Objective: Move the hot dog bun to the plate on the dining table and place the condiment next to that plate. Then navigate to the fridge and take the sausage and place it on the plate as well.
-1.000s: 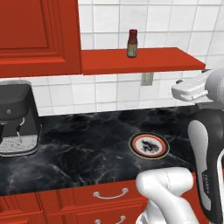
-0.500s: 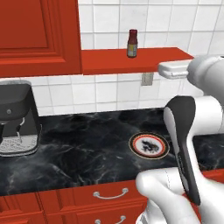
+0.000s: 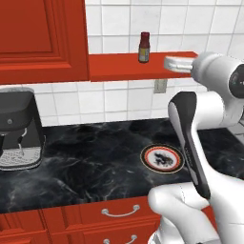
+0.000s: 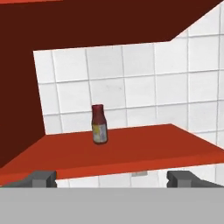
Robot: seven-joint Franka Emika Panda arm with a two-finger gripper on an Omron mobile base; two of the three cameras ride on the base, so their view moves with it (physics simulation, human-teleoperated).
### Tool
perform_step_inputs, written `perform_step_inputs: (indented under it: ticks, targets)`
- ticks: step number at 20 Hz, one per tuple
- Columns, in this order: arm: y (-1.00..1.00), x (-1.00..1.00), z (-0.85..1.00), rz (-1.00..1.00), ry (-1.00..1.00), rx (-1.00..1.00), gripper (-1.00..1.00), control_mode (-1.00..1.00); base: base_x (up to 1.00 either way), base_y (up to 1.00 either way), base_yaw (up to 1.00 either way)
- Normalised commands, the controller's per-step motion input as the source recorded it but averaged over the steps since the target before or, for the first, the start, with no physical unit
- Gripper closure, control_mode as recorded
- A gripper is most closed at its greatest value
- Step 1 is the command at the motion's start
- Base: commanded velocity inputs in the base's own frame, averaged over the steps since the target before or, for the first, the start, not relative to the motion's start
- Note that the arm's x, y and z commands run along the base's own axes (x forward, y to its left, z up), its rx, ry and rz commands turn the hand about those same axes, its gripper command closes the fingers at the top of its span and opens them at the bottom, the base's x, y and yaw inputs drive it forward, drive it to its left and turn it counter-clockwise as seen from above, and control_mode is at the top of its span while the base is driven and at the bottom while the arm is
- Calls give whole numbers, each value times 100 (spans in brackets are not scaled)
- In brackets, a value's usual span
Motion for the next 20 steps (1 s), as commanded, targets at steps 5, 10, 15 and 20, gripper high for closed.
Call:
perform_step_inputs:
  ticks: [5, 10, 15, 20]
  targets:
    - [-5, 48, -11, 9, 2, 4, -100, -100, 0, 0, 0]
    - [-2, 48, -16, 9, 3, 5, -100, -100, 0, 0, 0]
    - [-4, 41, -11, 8, 0, 5, -100, -100, 0, 0, 0]
    - [0, 29, 6, 4, 0, 0, -100, -100, 0, 0, 0]
